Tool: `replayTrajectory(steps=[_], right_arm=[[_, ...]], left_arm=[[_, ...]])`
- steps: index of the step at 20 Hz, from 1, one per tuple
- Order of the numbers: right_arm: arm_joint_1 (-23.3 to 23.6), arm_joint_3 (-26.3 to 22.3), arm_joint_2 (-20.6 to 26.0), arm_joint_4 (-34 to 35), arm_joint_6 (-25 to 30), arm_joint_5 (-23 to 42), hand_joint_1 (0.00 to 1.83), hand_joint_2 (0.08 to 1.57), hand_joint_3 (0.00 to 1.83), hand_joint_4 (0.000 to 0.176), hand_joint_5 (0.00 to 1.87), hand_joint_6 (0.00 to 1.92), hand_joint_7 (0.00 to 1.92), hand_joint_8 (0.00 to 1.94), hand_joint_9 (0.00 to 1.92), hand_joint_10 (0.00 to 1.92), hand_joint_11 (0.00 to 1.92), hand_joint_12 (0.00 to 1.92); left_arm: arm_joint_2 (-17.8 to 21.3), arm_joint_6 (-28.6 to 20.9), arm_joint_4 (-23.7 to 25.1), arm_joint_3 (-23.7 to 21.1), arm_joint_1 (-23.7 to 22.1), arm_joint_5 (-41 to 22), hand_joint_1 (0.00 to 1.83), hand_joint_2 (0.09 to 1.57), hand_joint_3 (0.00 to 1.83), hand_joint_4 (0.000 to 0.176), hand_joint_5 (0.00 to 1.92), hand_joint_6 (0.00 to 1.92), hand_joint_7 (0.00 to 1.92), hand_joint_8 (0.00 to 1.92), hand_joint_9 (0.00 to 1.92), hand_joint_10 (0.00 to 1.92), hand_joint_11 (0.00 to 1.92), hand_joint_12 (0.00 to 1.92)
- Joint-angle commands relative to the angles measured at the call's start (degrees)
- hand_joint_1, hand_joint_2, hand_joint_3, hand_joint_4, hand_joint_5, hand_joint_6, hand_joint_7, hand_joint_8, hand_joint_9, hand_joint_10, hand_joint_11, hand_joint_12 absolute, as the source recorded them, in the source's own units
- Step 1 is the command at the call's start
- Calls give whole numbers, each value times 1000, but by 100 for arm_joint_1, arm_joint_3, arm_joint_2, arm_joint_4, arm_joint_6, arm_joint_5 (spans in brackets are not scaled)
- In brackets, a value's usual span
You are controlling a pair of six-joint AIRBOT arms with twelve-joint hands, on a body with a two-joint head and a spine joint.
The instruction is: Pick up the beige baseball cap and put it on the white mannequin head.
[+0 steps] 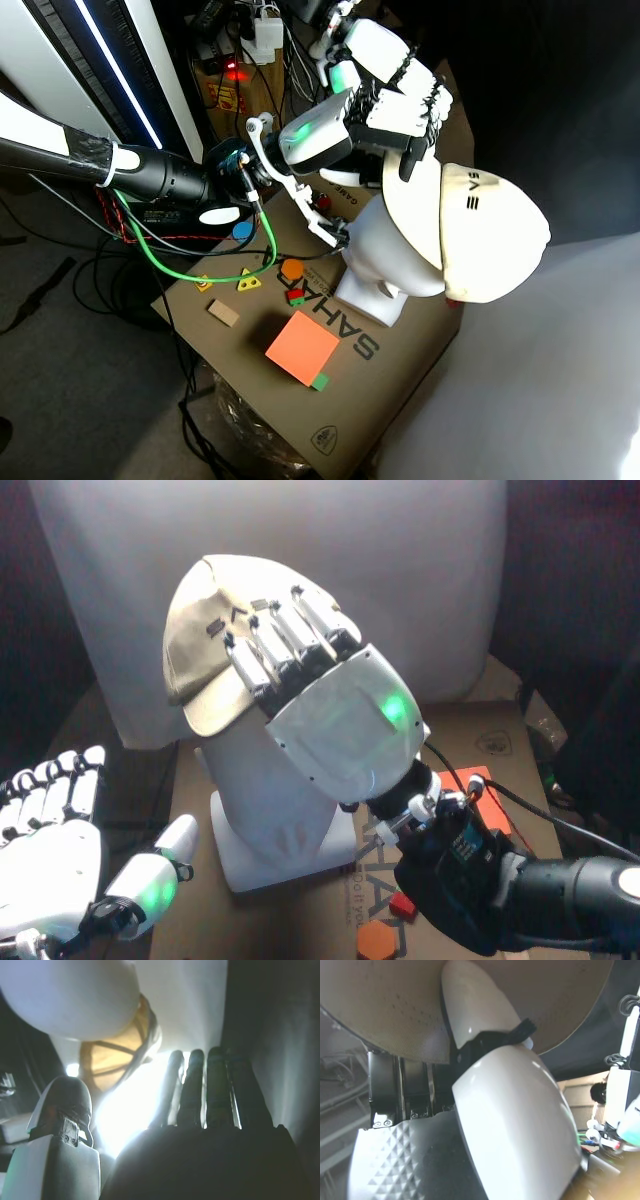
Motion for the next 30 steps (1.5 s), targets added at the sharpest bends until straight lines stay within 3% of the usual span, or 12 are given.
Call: replayTrajectory(steps=[1,9,23,24,25,26,30], right_arm=[[4,-31,14,-142,-92,475,1353,1194,0,0,791,1043,875,1240,730,1572,715,1661],[-284,-391,191,-184,-103,298,1355,1189,0,0,795,1023,884,1231,745,1553,757,1645],[-727,-466,57,294,-172,-119,1354,1191,0,0,793,1027,878,1242,740,1561,739,1644],[-759,-476,51,331,-174,-124,1356,1185,0,0,810,1003,885,1229,754,1548,766,1644],[-792,-524,52,462,-174,-184,1264,1158,0,0,882,964,948,1248,827,1387,787,1635],[-805,-558,53,552,-171,-239,1338,1177,1,0,821,991,907,1223,772,1507,749,1631],[-861,-638,52,755,-243,-342,1355,1186,1,0,800,1009,889,1227,754,1547,741,1641]], left_arm=[[22,-23,289,22,-35,-612,0,1154,0,0,6,0,0,0,0,0,0,0],[30,-40,277,28,-26,-613,0,1155,0,0,5,1,0,0,0,0,0,0],[35,-40,201,61,-26,-612,0,1155,0,0,13,3,0,0,0,0,0,0],[34,-40,199,60,-25,-612,0,1154,0,0,18,4,0,0,0,0,0,0],[34,-40,195,55,-22,-611,0,1154,0,0,19,5,0,0,0,0,0,0],[34,-40,185,54,-19,-611,0,1155,0,0,15,3,0,0,0,0,0,0],[30,-40,165,54,-5,-610,0,1157,1,0,10,0,0,0,0,0,0,0]])
